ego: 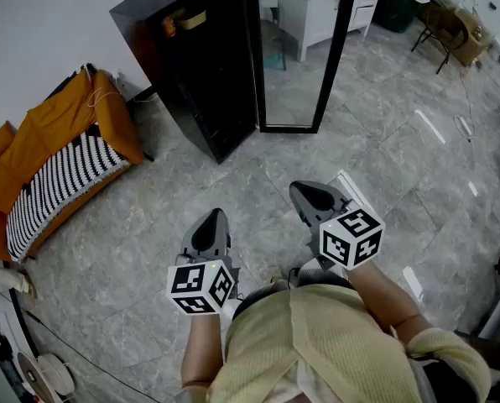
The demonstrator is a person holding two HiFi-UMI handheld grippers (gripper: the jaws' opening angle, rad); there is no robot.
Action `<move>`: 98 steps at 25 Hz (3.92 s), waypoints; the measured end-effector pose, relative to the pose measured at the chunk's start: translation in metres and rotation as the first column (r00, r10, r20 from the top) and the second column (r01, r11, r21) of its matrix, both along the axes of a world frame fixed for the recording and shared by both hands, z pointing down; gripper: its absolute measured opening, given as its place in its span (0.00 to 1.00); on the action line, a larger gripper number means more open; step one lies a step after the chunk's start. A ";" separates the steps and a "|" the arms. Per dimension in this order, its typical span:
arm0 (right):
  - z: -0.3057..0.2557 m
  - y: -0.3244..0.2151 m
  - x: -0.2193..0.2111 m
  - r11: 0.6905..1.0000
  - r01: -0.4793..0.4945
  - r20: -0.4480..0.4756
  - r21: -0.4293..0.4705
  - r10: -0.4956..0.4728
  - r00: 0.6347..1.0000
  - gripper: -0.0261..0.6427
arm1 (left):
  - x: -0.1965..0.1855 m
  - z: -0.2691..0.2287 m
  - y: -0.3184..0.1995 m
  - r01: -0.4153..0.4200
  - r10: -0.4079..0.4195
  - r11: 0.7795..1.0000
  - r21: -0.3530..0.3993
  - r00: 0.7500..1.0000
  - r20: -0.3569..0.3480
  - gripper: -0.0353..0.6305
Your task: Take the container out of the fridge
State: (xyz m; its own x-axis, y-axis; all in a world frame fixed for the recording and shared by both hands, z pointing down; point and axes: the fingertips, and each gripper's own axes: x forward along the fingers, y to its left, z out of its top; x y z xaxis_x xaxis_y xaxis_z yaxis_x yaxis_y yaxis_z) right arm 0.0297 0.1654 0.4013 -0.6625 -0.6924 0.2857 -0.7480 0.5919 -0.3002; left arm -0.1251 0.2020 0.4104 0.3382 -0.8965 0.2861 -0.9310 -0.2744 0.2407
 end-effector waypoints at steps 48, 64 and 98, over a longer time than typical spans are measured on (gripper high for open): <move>0.027 -0.083 -0.014 0.998 0.030 -0.029 -0.059 -0.032 0.999 0.08 | 0.000 0.018 -0.086 -0.032 0.034 0.999 -0.043 0.997 0.063 0.09; 0.018 -0.190 -0.007 0.991 0.121 -0.021 -0.053 -0.122 0.992 0.08 | 0.014 0.010 -0.196 0.040 -0.034 0.997 -0.072 0.996 0.087 0.09; 0.026 -0.255 -0.007 0.981 0.188 -0.058 -0.038 -0.190 0.980 0.08 | 0.012 0.019 -0.287 0.093 -0.075 0.993 -0.073 0.974 0.214 0.09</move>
